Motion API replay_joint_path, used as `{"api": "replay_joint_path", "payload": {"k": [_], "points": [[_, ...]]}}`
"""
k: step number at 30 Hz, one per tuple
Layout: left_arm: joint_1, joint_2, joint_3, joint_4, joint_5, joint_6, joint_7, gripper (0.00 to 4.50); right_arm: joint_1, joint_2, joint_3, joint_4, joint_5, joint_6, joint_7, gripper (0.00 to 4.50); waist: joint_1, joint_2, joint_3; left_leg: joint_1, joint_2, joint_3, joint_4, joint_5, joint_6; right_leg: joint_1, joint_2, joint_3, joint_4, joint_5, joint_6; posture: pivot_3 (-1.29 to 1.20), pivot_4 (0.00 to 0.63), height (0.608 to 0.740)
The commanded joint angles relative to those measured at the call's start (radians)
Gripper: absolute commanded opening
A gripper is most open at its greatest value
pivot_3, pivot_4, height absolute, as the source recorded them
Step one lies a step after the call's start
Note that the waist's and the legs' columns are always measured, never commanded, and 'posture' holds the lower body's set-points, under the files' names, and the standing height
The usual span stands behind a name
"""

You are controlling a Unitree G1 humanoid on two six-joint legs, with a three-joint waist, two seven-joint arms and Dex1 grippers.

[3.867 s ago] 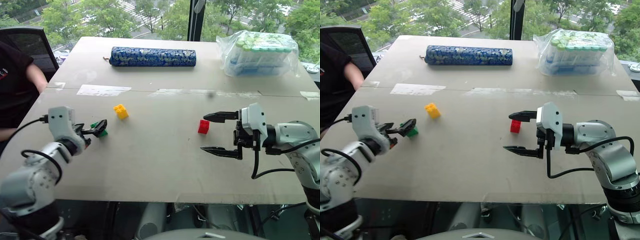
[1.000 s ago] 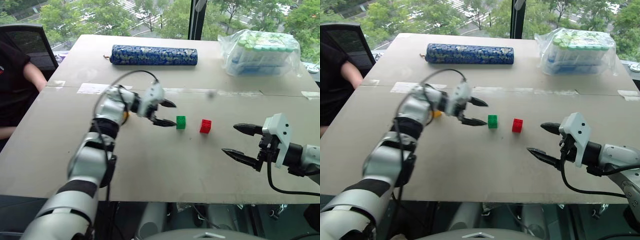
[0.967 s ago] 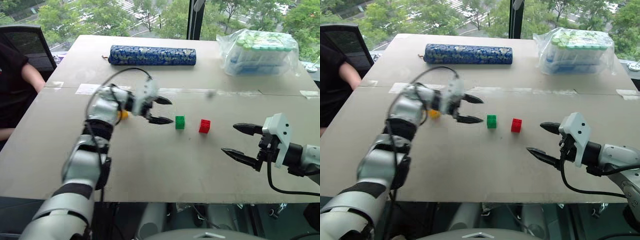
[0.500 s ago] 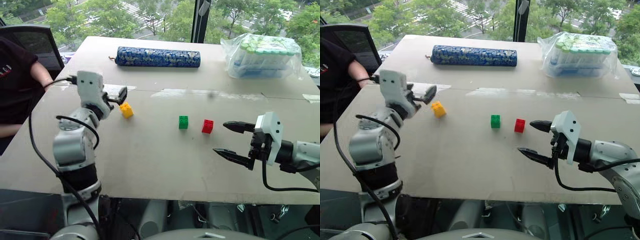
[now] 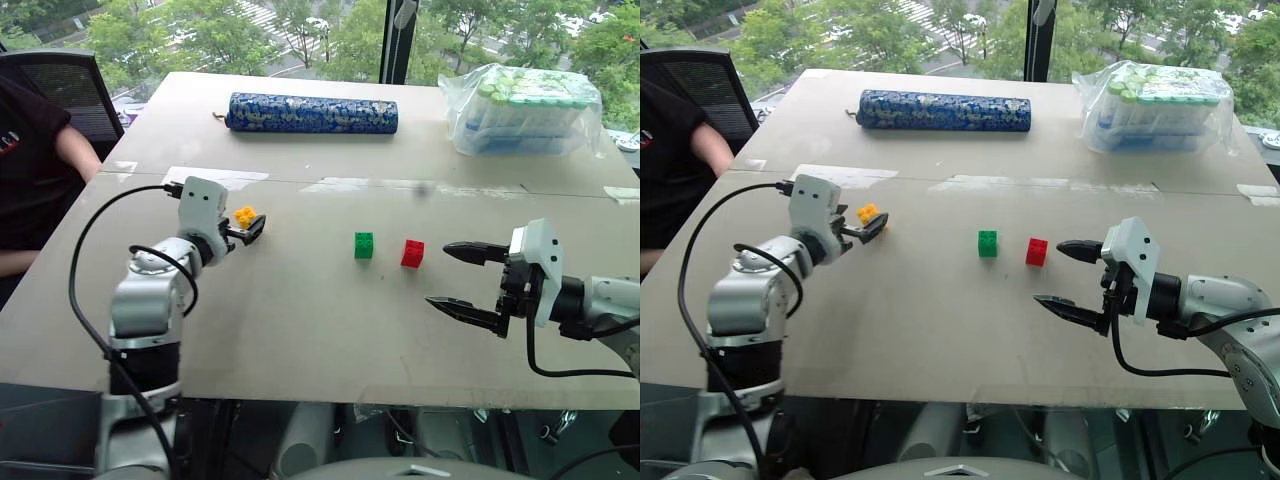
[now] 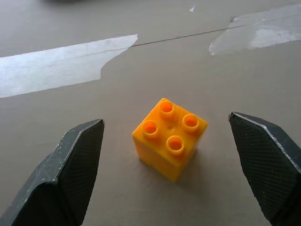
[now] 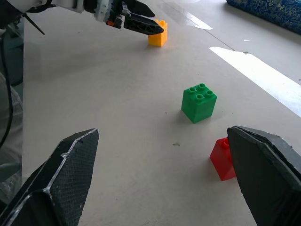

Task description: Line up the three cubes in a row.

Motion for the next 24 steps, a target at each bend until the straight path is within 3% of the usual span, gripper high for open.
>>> {"api": "replay_joint_path", "payload": {"k": [1, 7, 13, 20, 24], "points": [[-0.079, 0.101, -0.060, 0.176, 0.001, -0.152, -0.185, 4.33, -0.006, 0.000, -0.003, -0.041, 0.008, -0.009, -0.012, 4.50, 0.001, 0.000, 0.000, 0.000, 0.000, 0.000, 0.000, 0.000, 0.000, 0.000, -0.001, 0.000, 0.000, 0.000, 0.000, 0.00, 0.150, 0.740], [-0.207, 0.125, -0.149, 0.451, 0.019, -0.330, -0.360, 4.33, -0.006, 0.003, -0.005, -0.053, 0.014, -0.005, -0.033, 4.50, 0.001, 0.000, 0.000, -0.002, -0.001, 0.003, -0.001, 0.000, 0.000, -0.002, -0.004, 0.000, -0.004, 0.000, 0.000, 0.00, 0.150, 0.740], [-0.314, 0.113, -0.200, 0.655, 0.060, -0.412, -0.395, 4.33, 0.006, 0.003, -0.011, -0.075, 0.020, 0.002, -0.055, 4.50, -0.001, 0.000, 0.000, -0.005, -0.001, 0.003, -0.002, 0.000, -0.001, -0.005, -0.004, -0.002, -0.004, 0.003, -0.004, 0.00, 0.150, 0.740], [-0.331, 0.125, -0.202, 0.698, 0.056, -0.484, -0.474, 1.29, 0.039, 0.000, -0.029, -0.099, 0.025, 0.001, -0.078, 4.50, -0.003, 0.000, 0.000, -0.005, 0.000, 0.004, -0.001, -0.001, 0.000, -0.005, -0.005, -0.003, -0.004, 0.001, 0.000, 0.00, 0.150, 0.740], [-0.326, 0.129, -0.191, 0.617, -0.010, -0.526, -0.636, 1.32, 0.050, -0.003, -0.034, -0.100, 0.023, -0.006, -0.082, 4.50, -0.001, 0.000, 0.000, -0.005, 0.000, 0.004, -0.001, -0.001, 0.000, -0.005, -0.009, -0.010, -0.003, 0.001, 0.000, 0.00, 0.150, 0.740]]}}
